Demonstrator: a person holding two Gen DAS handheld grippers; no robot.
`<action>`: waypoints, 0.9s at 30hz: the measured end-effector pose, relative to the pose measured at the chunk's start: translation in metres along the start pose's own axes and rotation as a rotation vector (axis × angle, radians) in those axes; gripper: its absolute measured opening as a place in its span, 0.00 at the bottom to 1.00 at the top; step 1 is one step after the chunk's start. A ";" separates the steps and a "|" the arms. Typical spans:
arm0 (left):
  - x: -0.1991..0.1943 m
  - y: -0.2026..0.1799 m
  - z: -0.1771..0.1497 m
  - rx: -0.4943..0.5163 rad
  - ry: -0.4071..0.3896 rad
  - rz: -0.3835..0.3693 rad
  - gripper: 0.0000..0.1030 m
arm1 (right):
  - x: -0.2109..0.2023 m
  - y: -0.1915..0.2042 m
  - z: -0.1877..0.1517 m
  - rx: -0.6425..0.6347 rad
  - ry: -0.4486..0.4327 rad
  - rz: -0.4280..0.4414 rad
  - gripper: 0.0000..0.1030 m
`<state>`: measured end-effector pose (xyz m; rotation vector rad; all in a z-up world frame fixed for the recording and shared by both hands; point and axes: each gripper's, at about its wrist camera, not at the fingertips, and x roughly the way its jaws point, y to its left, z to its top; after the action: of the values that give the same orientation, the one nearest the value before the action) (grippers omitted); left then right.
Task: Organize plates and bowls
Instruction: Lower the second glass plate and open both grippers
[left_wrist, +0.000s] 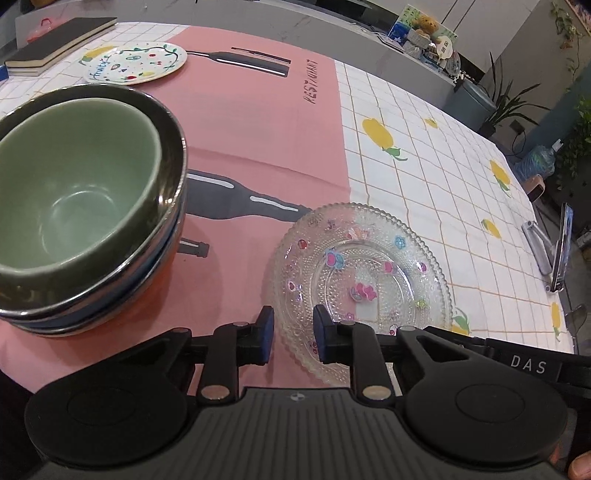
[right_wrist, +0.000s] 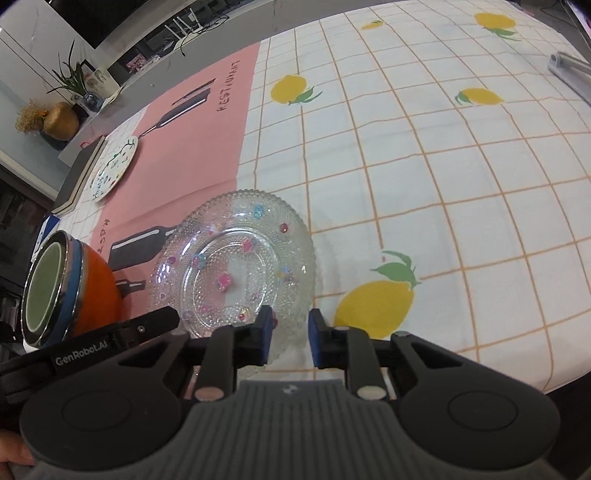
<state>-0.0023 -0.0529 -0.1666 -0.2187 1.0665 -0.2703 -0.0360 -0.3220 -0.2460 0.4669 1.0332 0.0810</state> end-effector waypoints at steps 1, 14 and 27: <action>0.001 -0.002 0.001 0.004 0.001 -0.001 0.24 | 0.000 0.000 0.001 0.001 -0.002 -0.006 0.19; 0.007 -0.016 0.011 0.038 0.011 0.028 0.24 | -0.005 -0.006 0.015 -0.011 -0.048 -0.051 0.33; -0.053 -0.033 0.044 0.221 -0.102 0.065 0.26 | -0.038 0.033 0.040 -0.178 -0.151 -0.063 0.54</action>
<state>0.0085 -0.0652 -0.0922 0.0007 0.9333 -0.3124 -0.0169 -0.3162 -0.1847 0.2743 0.8830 0.0796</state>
